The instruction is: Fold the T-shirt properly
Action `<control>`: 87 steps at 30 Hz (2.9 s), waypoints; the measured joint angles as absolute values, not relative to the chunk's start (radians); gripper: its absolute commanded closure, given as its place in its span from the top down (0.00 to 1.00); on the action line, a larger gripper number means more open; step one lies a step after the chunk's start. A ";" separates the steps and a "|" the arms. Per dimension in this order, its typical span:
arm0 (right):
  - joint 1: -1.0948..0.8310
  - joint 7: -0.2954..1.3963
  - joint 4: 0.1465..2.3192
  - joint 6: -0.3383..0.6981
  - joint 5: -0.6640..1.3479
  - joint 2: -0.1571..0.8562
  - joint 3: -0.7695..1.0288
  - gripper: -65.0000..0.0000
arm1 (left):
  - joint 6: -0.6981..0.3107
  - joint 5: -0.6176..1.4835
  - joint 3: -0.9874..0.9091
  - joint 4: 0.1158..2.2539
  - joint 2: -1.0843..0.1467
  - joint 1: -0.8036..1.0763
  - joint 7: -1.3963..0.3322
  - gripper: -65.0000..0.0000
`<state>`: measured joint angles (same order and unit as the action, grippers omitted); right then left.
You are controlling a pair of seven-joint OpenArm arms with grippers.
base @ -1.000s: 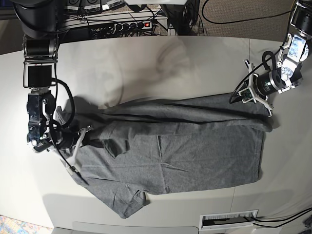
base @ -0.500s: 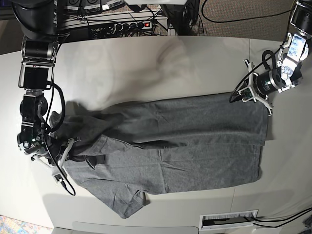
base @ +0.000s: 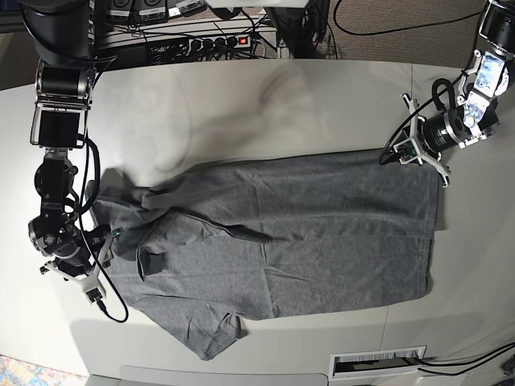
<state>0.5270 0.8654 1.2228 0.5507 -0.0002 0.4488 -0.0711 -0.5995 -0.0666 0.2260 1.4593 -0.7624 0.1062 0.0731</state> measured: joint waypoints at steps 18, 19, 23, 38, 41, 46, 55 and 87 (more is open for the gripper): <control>0.526 1.101 1.223 0.548 0.366 0.446 -0.072 0.12 | -0.656 -0.115 0.236 1.616 -0.859 0.128 0.024 0.00; 0.526 1.108 1.223 0.547 0.377 0.446 -0.071 0.08 | -0.655 -0.113 0.236 1.638 -0.859 0.127 0.023 0.00; 0.526 1.175 1.223 0.547 0.445 0.447 -0.071 0.00 | -0.618 -0.112 0.236 1.706 -0.859 0.122 -0.013 0.00; 0.468 1.196 1.223 0.547 0.473 0.445 -0.071 0.00 | -0.611 -0.009 0.237 1.732 -0.859 -0.025 -0.061 0.00; 0.468 1.179 1.223 0.547 0.469 0.445 -0.071 0.00 | -0.611 -0.009 0.237 1.732 -0.860 -0.023 -0.112 0.11; 0.471 1.163 1.223 0.547 0.408 0.447 -0.071 0.00 | -0.611 -0.007 0.237 1.732 -0.860 -0.023 -0.163 0.22; 0.556 1.144 1.223 0.547 0.473 0.448 -0.071 0.13 | -0.559 0.069 0.237 1.732 -0.839 -0.023 -0.161 0.22; 0.367 1.082 1.223 0.551 0.203 0.397 -0.072 0.00 | -0.521 -0.063 0.237 1.375 -0.720 -0.018 0.073 0.00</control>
<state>0.3668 1.0824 1.2228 0.5507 0.2028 0.3965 -0.0719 -0.5209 -0.0631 0.2375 1.3750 -0.7200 -0.0177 0.0727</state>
